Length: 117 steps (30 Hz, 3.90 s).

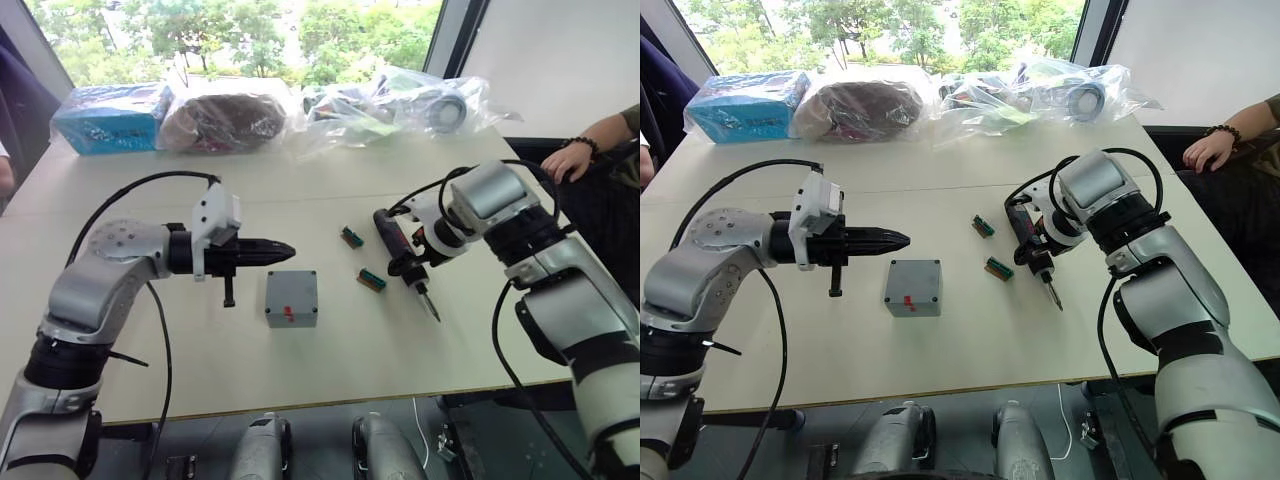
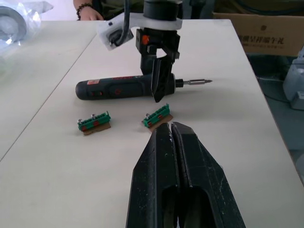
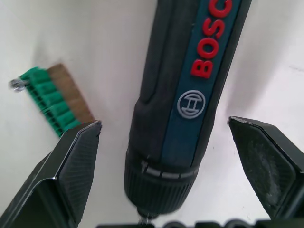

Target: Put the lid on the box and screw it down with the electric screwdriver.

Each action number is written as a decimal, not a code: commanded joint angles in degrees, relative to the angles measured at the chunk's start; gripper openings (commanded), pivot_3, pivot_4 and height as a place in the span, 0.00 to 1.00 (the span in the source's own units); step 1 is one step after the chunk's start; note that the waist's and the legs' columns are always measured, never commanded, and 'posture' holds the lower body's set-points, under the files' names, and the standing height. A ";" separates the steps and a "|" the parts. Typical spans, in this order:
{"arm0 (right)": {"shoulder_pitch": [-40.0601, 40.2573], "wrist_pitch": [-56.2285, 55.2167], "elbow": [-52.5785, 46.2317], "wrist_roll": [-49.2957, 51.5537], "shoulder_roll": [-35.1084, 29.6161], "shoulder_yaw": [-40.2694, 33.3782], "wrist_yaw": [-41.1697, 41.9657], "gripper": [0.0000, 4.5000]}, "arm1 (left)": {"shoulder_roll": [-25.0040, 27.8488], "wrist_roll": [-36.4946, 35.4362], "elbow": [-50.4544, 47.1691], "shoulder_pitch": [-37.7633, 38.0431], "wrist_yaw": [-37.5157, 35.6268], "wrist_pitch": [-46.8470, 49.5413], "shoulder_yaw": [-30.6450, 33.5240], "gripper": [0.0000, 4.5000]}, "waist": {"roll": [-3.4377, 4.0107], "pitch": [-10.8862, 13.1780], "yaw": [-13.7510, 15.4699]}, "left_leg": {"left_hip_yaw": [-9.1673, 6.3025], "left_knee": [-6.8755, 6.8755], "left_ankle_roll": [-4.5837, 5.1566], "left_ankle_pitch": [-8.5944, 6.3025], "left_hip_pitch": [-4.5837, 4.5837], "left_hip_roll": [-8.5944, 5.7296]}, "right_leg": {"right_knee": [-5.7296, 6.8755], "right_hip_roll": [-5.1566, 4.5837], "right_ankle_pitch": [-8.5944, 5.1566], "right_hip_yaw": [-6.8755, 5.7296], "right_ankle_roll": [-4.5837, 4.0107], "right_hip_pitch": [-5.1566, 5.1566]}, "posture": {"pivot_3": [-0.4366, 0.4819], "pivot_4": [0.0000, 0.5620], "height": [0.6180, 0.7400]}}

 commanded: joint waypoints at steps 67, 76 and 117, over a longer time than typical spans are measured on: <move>44.55 -61.56 -58.80 7.39 24.05 -26.55 -12.61 0.41 | -3.76 12.52 13.03 3.01 -3.54 -9.25 -9.59 0.00 | 0.39 0.30 0.23 | -0.09 0.09 -0.09 0.06 0.01 0.07 | -0.01 0.19 0.18 0.07 0.17 0.07 | 0.48 0.27 1.00; 45.41 -64.08 -56.14 6.62 23.03 -25.63 -11.37 0.41 | -3.00 12.25 11.88 3.52 -3.68 -8.07 -9.10 0.00 | 0.39 0.30 0.20 | -0.09 0.09 -0.09 0.06 0.01 0.07 | -0.01 0.19 0.18 0.07 0.17 0.07 | 0.48 0.27 1.00; 48.06 -62.97 -52.54 6.55 18.37 -21.83 -5.26 0.41 | -2.22 12.39 10.84 4.21 -3.74 -6.94 -9.31 0.00 | 0.36 0.22 0.21 | -0.10 0.09 -0.09 0.05 0.20 0.08 | -0.01 0.19 0.17 0.07 0.16 0.28 | 0.48 0.27 1.00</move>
